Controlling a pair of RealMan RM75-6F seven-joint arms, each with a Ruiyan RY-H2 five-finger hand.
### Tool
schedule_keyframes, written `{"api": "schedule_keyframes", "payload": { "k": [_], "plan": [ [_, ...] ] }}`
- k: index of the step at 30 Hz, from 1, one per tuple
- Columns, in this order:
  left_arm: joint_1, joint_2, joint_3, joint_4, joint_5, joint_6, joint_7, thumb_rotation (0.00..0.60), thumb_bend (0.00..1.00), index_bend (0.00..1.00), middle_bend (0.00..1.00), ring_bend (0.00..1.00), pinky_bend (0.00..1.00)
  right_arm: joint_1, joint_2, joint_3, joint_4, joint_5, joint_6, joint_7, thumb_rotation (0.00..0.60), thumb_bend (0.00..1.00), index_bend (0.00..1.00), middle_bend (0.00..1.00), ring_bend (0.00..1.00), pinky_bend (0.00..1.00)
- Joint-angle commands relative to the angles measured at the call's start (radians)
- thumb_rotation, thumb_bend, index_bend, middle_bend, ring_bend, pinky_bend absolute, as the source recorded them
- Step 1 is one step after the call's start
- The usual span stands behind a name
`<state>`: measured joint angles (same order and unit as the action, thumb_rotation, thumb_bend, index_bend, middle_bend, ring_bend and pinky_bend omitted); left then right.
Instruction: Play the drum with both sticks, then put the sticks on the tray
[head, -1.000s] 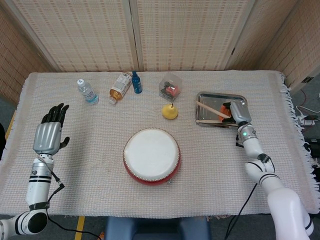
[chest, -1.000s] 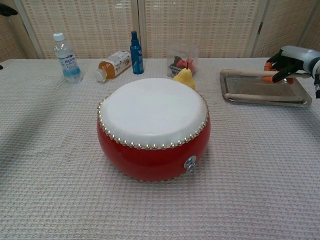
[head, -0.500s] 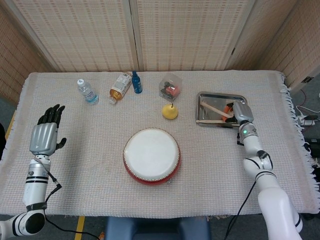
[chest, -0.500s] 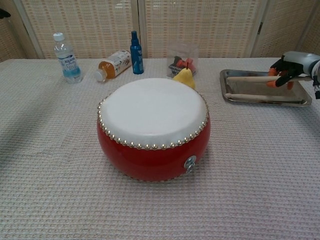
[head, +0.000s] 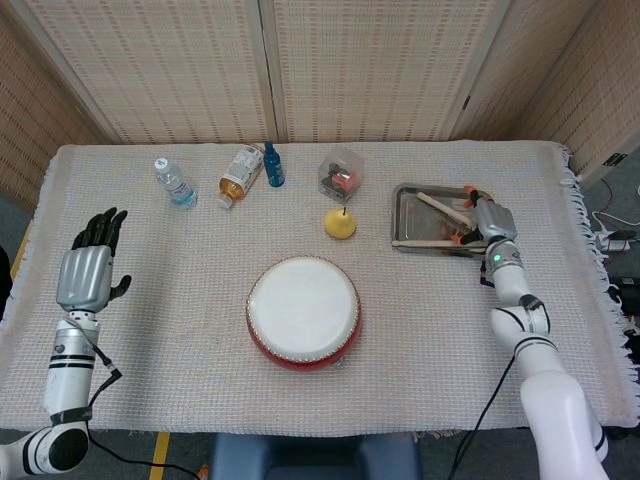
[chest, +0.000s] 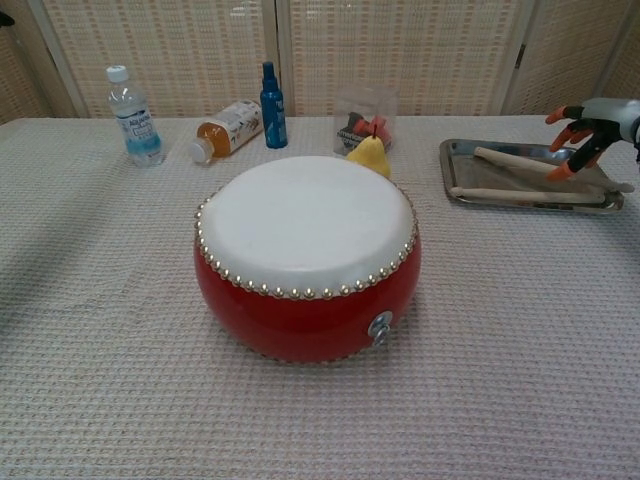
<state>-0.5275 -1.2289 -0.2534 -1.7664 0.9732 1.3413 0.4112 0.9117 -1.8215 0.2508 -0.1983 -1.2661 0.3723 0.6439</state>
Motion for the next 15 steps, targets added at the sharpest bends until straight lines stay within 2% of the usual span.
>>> {"api": "schedule_keyframes", "payload": {
  "k": [1,5,8,11,15],
  "plan": [
    [0.004,0.007,0.0,0.002,0.006,0.003,-0.002,0.6,0.22,0.0,0.0,0.0,0.16,-0.015,0.033,0.001,-0.038,-0.007,0.06,-0.001,0.6,0.18,0.08,0.22,0.11,0.34],
    [0.012,0.02,0.002,0.01,0.015,-0.002,-0.014,0.6,0.22,0.0,0.0,0.0,0.17,-0.062,0.1,-0.024,-0.133,-0.046,0.181,-0.008,0.6,0.18,0.16,0.22,0.13,0.34],
    [0.02,0.029,0.007,0.023,0.019,-0.016,-0.033,0.6,0.21,0.0,0.0,0.0,0.17,-0.115,0.17,-0.045,-0.243,-0.076,0.298,-0.036,0.6,0.19,0.22,0.22,0.14,0.34],
    [0.029,0.036,0.013,0.038,0.02,-0.029,-0.051,0.6,0.21,0.0,0.0,0.0,0.17,-0.183,0.268,-0.054,-0.411,-0.087,0.41,-0.083,0.6,0.21,0.23,0.22,0.14,0.34],
    [0.049,0.042,0.024,0.052,0.036,-0.025,-0.077,0.6,0.21,0.0,0.0,0.0,0.17,-0.289,0.425,-0.063,-0.71,-0.083,0.55,-0.198,0.6,0.21,0.19,0.21,0.11,0.3]
  ]
}}
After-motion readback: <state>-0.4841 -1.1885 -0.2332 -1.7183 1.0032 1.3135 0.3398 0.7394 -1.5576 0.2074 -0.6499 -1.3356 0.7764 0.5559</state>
